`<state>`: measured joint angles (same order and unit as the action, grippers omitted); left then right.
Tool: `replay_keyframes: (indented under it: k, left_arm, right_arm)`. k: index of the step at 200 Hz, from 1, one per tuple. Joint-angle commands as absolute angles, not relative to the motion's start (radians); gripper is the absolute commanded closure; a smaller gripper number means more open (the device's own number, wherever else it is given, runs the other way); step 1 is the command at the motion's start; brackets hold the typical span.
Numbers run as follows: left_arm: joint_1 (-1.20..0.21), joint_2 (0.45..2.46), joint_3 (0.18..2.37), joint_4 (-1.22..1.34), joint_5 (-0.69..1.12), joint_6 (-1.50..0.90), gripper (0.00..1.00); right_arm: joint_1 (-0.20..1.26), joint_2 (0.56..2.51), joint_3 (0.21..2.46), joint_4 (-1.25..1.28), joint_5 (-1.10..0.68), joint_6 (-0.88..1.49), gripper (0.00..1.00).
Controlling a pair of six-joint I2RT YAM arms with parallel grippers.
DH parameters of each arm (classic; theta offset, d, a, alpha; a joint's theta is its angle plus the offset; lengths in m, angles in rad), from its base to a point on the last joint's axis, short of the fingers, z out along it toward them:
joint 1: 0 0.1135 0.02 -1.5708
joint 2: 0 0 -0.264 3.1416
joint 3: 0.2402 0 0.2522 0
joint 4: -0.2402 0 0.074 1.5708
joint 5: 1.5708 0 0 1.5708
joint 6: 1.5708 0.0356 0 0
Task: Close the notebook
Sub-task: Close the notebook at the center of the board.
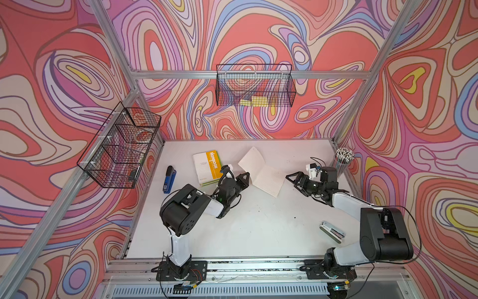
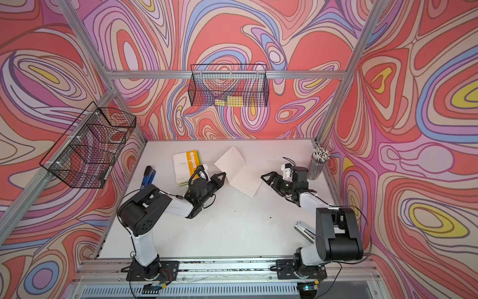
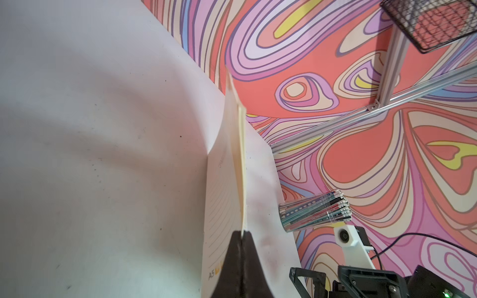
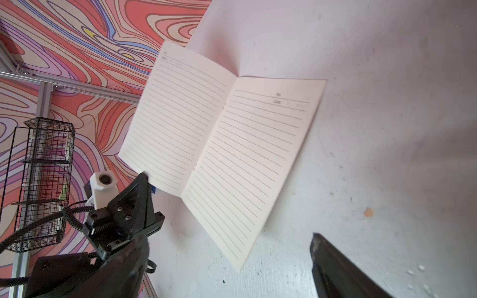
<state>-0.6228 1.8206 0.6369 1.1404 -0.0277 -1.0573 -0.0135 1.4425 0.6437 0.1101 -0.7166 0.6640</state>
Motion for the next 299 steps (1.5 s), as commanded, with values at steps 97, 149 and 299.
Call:
replay_keyframes:
  k: [97, 149, 299]
  left_arm:
    - [-0.828, 1.280, 0.505, 0.535, -0.439, -0.555, 1.00]
    - [-0.920, 1.308, 0.550, 0.417, -0.572, -0.433, 1.00]
    - [-1.160, 1.673, 0.774, 0.230, -0.743, -0.071, 1.00]
  right_arm:
    - [0.029, 1.362, 0.565, 0.071, -0.740, 0.682, 0.02]
    - [0.032, 1.359, 0.592, 0.048, -0.749, 0.676, 0.02]
    - [0.070, 1.408, 0.731, -0.031, -0.837, 0.658, 0.02]
